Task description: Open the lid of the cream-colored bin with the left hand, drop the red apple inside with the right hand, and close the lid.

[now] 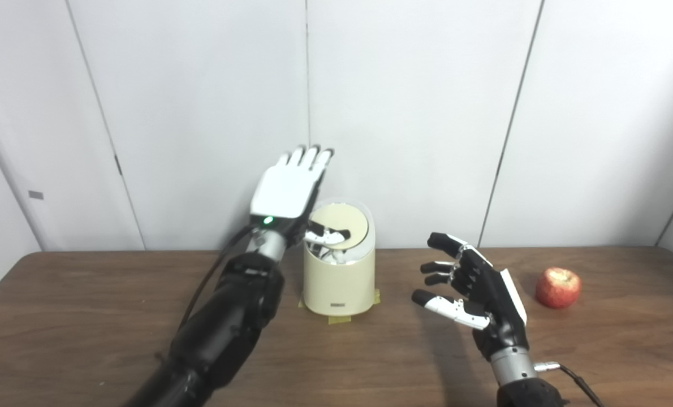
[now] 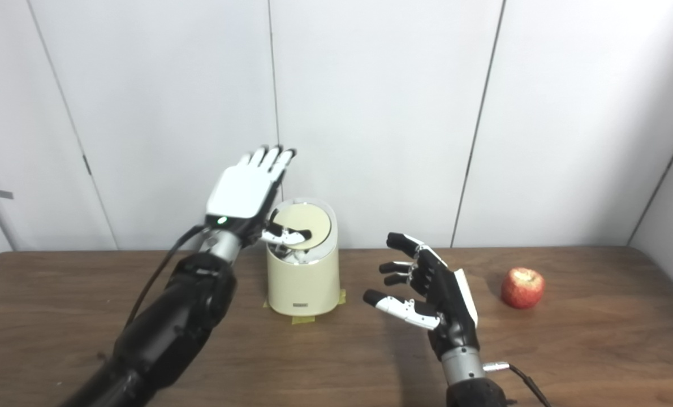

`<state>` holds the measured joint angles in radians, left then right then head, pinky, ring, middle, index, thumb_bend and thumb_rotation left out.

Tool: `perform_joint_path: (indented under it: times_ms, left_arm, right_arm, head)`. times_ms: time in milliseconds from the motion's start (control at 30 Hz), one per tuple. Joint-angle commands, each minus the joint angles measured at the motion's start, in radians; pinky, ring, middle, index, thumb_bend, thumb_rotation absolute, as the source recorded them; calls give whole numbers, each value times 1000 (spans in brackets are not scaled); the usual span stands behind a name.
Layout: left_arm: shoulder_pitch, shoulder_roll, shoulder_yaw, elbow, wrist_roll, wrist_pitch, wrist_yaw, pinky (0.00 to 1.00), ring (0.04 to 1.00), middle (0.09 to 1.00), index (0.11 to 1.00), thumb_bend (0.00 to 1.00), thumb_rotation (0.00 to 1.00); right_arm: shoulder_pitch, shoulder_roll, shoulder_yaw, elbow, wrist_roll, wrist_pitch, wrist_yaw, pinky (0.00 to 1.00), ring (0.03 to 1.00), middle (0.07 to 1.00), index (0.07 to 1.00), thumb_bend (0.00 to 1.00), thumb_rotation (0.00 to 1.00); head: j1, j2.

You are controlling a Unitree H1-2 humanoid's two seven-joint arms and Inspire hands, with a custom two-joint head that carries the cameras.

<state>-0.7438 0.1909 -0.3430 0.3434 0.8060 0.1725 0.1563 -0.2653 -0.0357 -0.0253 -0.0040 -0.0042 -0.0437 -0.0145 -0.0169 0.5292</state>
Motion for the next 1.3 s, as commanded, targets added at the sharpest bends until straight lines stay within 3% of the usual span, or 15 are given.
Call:
perform_joint_path:
  times_ms: [0, 167, 367, 467, 600, 733, 867, 1000, 1067, 1167, 1267]
  left_arm:
    - [-41, -7, 80, -63, -126, -84, 37, 861, 947, 987, 1000, 853, 262]
    - [16, -36, 228, -171, -371, -166, -13, 779, 931, 951, 970, 838, 234]
    - [169, -31, 343, -337, -645, -107, -150, 655, 839, 878, 887, 777, 209]
    - [261, -16, 376, -377, -722, -125, -185, 648, 787, 838, 847, 767, 165]
    - [389, 4, 393, -397, -729, -214, -188, 591, 709, 780, 804, 767, 150]
    - [480, 8, 409, -413, -747, -265, -191, 616, 719, 772, 809, 782, 155]
    - [515, 15, 420, -394, -758, -299, -195, 625, 713, 766, 813, 795, 165]
    - [512, 25, 427, -367, -773, -320, -206, 617, 708, 776, 819, 794, 169]
    - [506, 32, 434, -355, -784, -330, -212, 610, 710, 783, 821, 791, 166]
    - [497, 46, 441, -327, -792, -352, -217, 617, 715, 785, 825, 760, 143]
    - [490, 58, 445, -306, -791, -363, -215, 638, 729, 791, 831, 749, 164]
  right_arm:
    - [-44, -2, -2, -26, 5, -34, 4, 537, 617, 788, 738, 826, 238]
    - [-44, -3, 1, -24, 4, -37, 2, 537, 609, 775, 735, 818, 240]
    - [-41, -5, -4, -22, 12, -38, 4, 539, 604, 778, 737, 817, 223]
    - [-39, -9, -7, -23, 17, -35, 6, 541, 608, 785, 742, 816, 224]
    - [-35, -14, -15, -30, 31, -28, 7, 549, 624, 797, 743, 810, 213]
    - [-39, -25, -36, -13, 33, -42, 0, 574, 618, 784, 758, 814, 217]
    - [-48, -42, -60, 16, 63, -73, 14, 603, 642, 780, 762, 853, 255]
    - [-66, -89, -71, 0, 43, -73, 16, 622, 653, 764, 747, 858, 247]
    - [-79, -126, -68, -43, -12, -41, 8, 599, 652, 769, 755, 843, 261]
    - [-96, -170, -64, -113, -97, 34, -3, 563, 647, 779, 758, 772, 179]
    - [-98, -218, -93, -178, -61, 134, 25, 608, 660, 771, 752, 772, 148]
  head:
    - [0, 1]
    - [-2, 1]
    - [-4, 2]
    - [-7, 6]
    - [-17, 7]
    - [-25, 6]
    - [-40, 7]
    - [-120, -5]
    - [-175, -16]
    - [-248, -35]
    - [-313, -58]
